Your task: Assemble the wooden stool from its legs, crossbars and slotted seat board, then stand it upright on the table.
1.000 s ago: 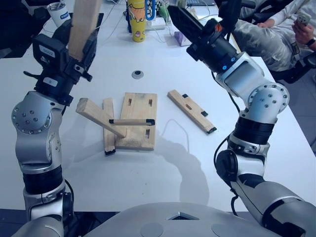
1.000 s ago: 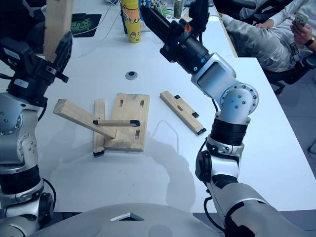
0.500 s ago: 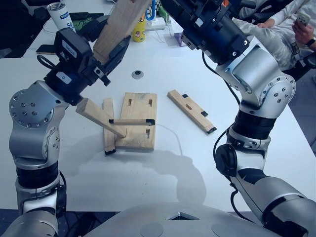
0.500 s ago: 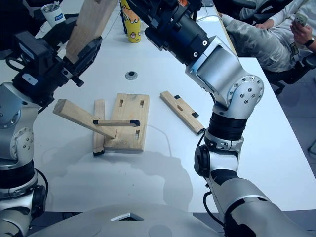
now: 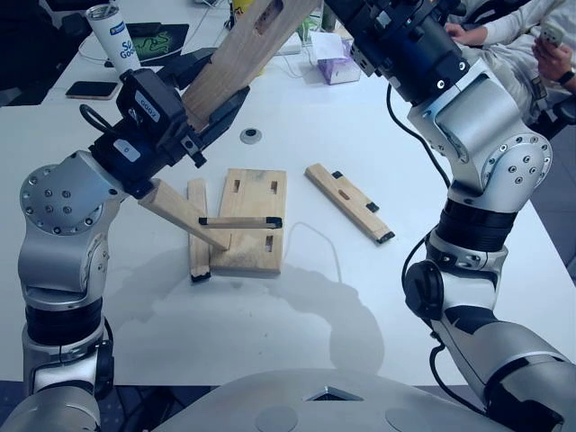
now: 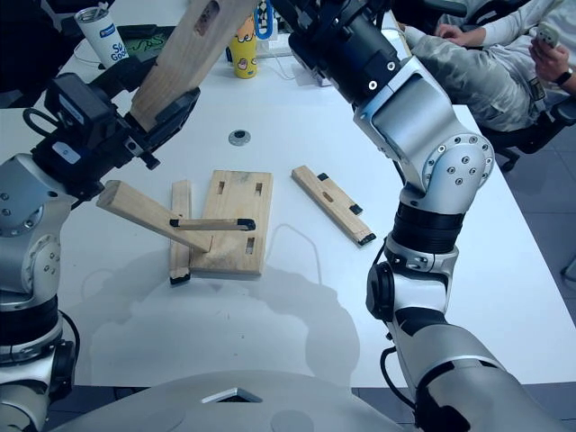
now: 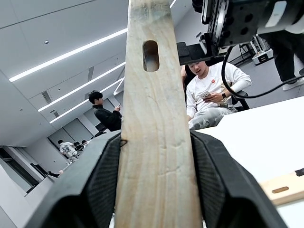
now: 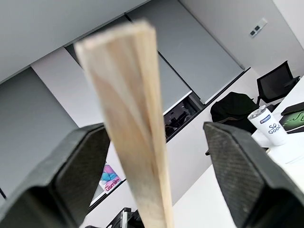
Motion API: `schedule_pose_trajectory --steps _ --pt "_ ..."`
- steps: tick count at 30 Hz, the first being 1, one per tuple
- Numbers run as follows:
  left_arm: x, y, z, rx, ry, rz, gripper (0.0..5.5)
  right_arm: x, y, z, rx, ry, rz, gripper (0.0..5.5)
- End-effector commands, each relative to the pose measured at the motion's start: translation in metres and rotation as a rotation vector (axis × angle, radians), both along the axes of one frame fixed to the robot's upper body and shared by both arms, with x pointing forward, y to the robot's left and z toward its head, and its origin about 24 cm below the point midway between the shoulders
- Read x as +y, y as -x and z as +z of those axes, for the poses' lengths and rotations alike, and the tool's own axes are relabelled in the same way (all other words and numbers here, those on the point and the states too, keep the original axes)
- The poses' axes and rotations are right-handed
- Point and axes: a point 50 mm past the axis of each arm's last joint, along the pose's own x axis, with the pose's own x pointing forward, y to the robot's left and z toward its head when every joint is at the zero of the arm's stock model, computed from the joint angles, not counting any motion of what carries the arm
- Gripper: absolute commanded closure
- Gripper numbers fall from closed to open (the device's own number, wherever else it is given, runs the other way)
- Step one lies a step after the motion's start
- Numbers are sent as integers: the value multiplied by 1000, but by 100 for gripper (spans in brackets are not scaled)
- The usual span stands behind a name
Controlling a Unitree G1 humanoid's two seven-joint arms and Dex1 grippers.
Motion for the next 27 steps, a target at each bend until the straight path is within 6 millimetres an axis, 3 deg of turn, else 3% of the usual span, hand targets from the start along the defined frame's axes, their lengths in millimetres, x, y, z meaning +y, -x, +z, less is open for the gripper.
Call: schedule_pose_trajectory --steps 1,5,17,27 --pt "0 1 -4 4 -44 -4 344 0 -1 11 -42 0 -10 200" --pt "-1 0 -4 0 -52 -4 344 1 -1 12 -48 0 -6 238" --pt "0 0 -5 -8 -49 6 344 1 -2 10 -53 14 -10 436" --pt "2 -2 -5 -14 -53 15 344 -1 -3 8 -57 21 -31 444"
